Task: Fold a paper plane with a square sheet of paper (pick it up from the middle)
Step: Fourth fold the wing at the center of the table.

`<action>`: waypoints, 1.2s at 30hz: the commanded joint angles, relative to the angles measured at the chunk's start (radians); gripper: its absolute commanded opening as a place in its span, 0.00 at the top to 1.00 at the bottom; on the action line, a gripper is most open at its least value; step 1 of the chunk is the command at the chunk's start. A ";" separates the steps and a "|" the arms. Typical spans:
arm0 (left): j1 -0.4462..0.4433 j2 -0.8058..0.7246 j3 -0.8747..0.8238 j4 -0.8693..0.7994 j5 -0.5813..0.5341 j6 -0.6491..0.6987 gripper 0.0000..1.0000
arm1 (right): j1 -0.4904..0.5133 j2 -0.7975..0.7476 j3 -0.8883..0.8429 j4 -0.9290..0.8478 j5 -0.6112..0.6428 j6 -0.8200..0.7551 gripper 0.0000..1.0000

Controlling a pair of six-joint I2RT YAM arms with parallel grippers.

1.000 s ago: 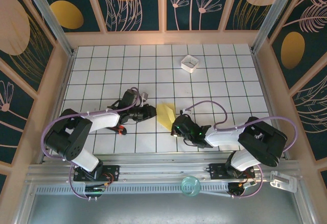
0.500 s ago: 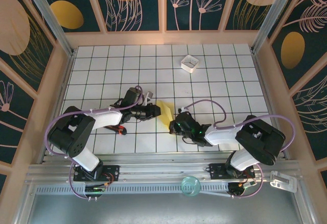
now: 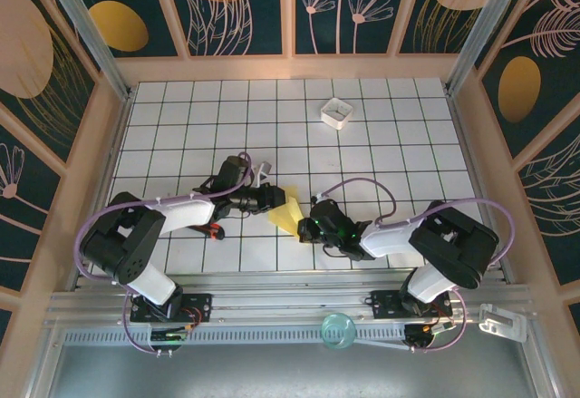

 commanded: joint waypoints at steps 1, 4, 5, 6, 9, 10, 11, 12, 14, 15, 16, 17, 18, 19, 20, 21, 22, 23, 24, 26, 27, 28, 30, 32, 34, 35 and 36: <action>-0.014 -0.006 -0.020 0.062 0.037 -0.040 0.76 | -0.009 0.021 -0.002 0.012 -0.026 -0.030 0.97; -0.026 0.007 -0.014 0.074 0.039 -0.058 0.76 | -0.009 0.035 0.001 0.012 -0.032 -0.029 0.96; -0.031 0.015 -0.010 0.077 0.038 -0.063 0.76 | -0.012 0.040 0.001 0.015 -0.039 -0.028 0.96; -0.034 0.024 -0.007 0.087 0.043 -0.069 0.75 | -0.012 0.044 0.002 0.016 -0.042 -0.027 0.96; -0.050 0.047 0.011 0.106 0.054 -0.087 0.75 | -0.015 0.049 0.007 0.015 -0.046 -0.030 0.96; -0.056 0.055 0.016 0.111 0.058 -0.090 0.75 | -0.015 0.048 0.005 0.014 -0.046 -0.029 0.96; -0.061 0.062 0.020 0.121 0.063 -0.098 0.74 | -0.017 0.046 0.004 0.014 -0.046 -0.028 0.96; -0.062 0.068 0.022 0.137 0.068 -0.109 0.74 | -0.018 0.045 0.003 0.013 -0.046 -0.027 0.96; -0.063 0.088 0.028 0.161 0.077 -0.129 0.74 | -0.019 0.043 0.003 0.011 -0.046 -0.028 0.96; -0.063 0.095 0.036 0.158 0.074 -0.131 0.74 | -0.019 0.044 0.002 0.011 -0.046 -0.028 0.96; -0.063 0.105 0.045 0.160 0.069 -0.130 0.74 | -0.018 0.044 0.002 0.010 -0.047 -0.029 0.96; -0.064 0.113 0.054 0.161 0.071 -0.130 0.74 | -0.020 0.045 0.001 0.011 -0.047 -0.028 0.96; -0.064 0.118 0.063 0.163 0.068 -0.130 0.74 | -0.020 0.045 -0.001 0.013 -0.047 -0.026 0.96; -0.062 0.120 0.069 0.161 0.063 -0.130 0.74 | -0.020 0.044 -0.001 0.013 -0.047 -0.027 0.96; -0.062 0.133 0.075 0.158 0.053 -0.131 0.74 | -0.020 0.046 -0.001 0.013 -0.049 -0.026 0.96; -0.062 0.156 0.081 0.160 0.048 -0.131 0.74 | -0.020 0.046 -0.002 0.016 -0.049 -0.027 0.96; -0.061 0.167 0.088 0.159 0.044 -0.132 0.74 | -0.020 0.046 -0.003 0.016 -0.049 -0.026 0.96; -0.061 0.177 0.096 0.160 0.041 -0.133 0.74 | -0.021 0.046 -0.002 0.016 -0.050 -0.026 0.96; -0.062 0.187 0.104 0.162 0.039 -0.131 0.73 | -0.021 0.046 -0.003 0.016 -0.050 -0.027 0.96; -0.061 0.207 0.120 0.147 0.029 -0.122 0.73 | -0.023 0.046 -0.002 0.016 -0.050 -0.028 0.95; -0.060 0.213 0.127 0.133 0.023 -0.112 0.73 | -0.022 0.046 -0.003 0.016 -0.050 -0.027 0.95; -0.057 0.218 0.132 0.114 0.013 -0.101 0.73 | -0.022 0.045 -0.003 0.015 -0.049 -0.026 0.95; -0.051 0.222 0.127 0.103 0.001 -0.091 0.73 | -0.022 0.045 -0.006 0.016 -0.049 -0.026 0.94; -0.040 0.224 0.122 0.102 0.002 -0.090 0.74 | -0.023 0.045 -0.006 0.017 -0.050 -0.026 0.94; -0.033 0.224 0.119 0.093 -0.004 -0.082 0.74 | -0.022 0.045 -0.006 0.017 -0.050 -0.027 0.93; -0.031 0.226 0.118 0.088 -0.007 -0.076 0.74 | -0.023 0.045 -0.006 0.017 -0.050 -0.027 0.93; -0.029 0.228 0.116 0.084 -0.008 -0.071 0.74 | -0.023 0.046 -0.006 0.018 -0.051 -0.028 0.93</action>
